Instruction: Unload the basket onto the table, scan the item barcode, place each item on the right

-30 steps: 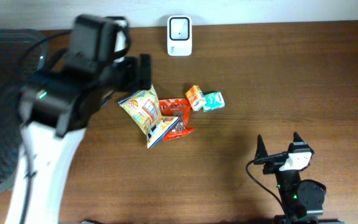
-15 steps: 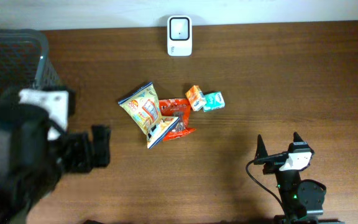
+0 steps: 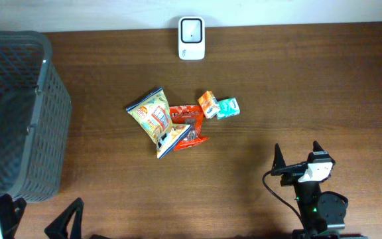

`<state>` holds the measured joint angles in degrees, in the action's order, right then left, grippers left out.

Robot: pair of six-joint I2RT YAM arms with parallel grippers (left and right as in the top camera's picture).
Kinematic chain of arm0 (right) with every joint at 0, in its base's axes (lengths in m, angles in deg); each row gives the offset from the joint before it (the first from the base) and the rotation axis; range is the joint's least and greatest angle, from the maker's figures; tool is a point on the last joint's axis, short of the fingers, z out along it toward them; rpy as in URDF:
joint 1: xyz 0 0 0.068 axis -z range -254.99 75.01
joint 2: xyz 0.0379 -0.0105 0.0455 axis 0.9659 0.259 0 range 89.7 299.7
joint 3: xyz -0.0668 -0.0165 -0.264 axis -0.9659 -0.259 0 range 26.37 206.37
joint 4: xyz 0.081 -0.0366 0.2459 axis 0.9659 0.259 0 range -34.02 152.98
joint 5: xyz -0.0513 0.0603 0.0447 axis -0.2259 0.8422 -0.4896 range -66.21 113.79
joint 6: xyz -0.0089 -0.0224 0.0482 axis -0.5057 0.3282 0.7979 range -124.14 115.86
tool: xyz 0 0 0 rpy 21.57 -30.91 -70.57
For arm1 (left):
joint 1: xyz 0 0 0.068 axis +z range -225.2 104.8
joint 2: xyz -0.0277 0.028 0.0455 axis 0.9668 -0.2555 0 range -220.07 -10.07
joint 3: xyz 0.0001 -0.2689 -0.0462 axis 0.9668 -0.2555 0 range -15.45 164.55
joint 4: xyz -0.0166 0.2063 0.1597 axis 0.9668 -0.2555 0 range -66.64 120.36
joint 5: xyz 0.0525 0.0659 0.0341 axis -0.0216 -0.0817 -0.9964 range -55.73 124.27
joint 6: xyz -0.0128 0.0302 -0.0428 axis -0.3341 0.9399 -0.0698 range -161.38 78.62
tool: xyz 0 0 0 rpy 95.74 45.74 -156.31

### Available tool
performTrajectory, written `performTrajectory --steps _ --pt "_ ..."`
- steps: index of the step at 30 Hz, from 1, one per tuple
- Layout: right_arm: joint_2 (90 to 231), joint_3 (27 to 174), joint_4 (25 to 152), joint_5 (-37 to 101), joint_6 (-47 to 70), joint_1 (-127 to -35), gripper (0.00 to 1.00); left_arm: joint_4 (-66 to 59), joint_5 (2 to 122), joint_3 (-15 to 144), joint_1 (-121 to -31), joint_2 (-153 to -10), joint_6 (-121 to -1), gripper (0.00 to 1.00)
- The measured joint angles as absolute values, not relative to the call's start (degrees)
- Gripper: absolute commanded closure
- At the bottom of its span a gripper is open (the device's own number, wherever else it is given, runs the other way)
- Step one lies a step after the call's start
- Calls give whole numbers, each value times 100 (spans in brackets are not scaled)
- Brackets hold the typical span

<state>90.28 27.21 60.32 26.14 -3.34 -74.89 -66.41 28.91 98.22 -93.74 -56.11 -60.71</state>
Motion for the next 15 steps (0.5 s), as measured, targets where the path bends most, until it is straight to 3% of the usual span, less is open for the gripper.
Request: performTrajectory --steps 15 --pt "9028 2721 6032 2614 -336 -7491 2 -6612 2889 9623 -9374 -5550 -6091 1"
